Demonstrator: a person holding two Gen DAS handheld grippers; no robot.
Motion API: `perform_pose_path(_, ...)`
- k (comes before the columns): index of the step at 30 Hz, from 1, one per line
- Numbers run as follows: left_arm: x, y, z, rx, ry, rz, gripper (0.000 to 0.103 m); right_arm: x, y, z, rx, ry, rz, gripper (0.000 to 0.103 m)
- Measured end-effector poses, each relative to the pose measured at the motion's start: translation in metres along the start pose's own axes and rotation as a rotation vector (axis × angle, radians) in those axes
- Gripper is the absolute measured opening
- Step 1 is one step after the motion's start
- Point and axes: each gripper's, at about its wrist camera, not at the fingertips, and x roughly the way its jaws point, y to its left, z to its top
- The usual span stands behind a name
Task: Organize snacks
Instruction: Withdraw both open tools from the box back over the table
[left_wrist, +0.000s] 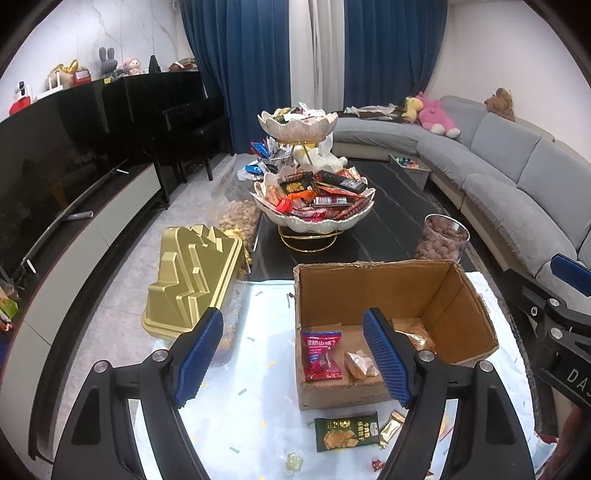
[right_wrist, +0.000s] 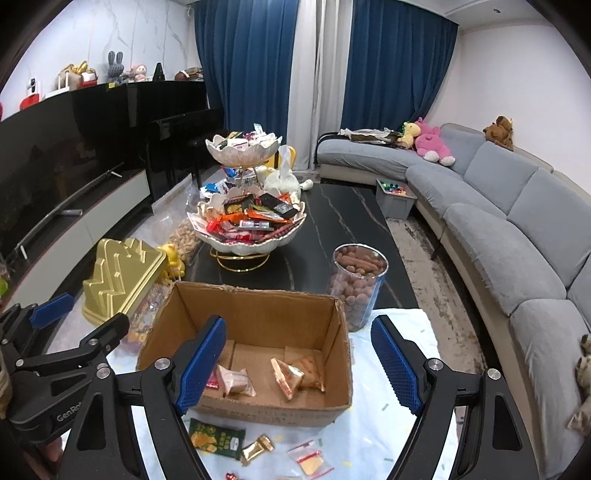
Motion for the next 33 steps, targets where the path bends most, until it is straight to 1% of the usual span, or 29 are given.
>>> perform_pose_path(10,-0.034,-0.003,-0.013,0.008,-0.033,-0.005,0.078,-0.032,-0.004,-0.011,0.012,-0.026,-0.004,0.081)
perform_pose_path(19,-0.062,-0.007,-0.031,0.016,-0.056,-0.013,0.078,-0.060,-0.007,-0.031,0.024,-0.041,0.002,0.081)
perform_pose_path(27,-0.078,-0.013,-0.052,0.024,-0.058,-0.027,0.078,-0.079,-0.009,-0.049,0.028,-0.060,-0.006,0.081)
perform_pose_path(33,-0.083,-0.017,-0.068,0.032,-0.049,-0.039,0.078,-0.086,-0.012,-0.066,0.031,-0.047,-0.008,0.081)
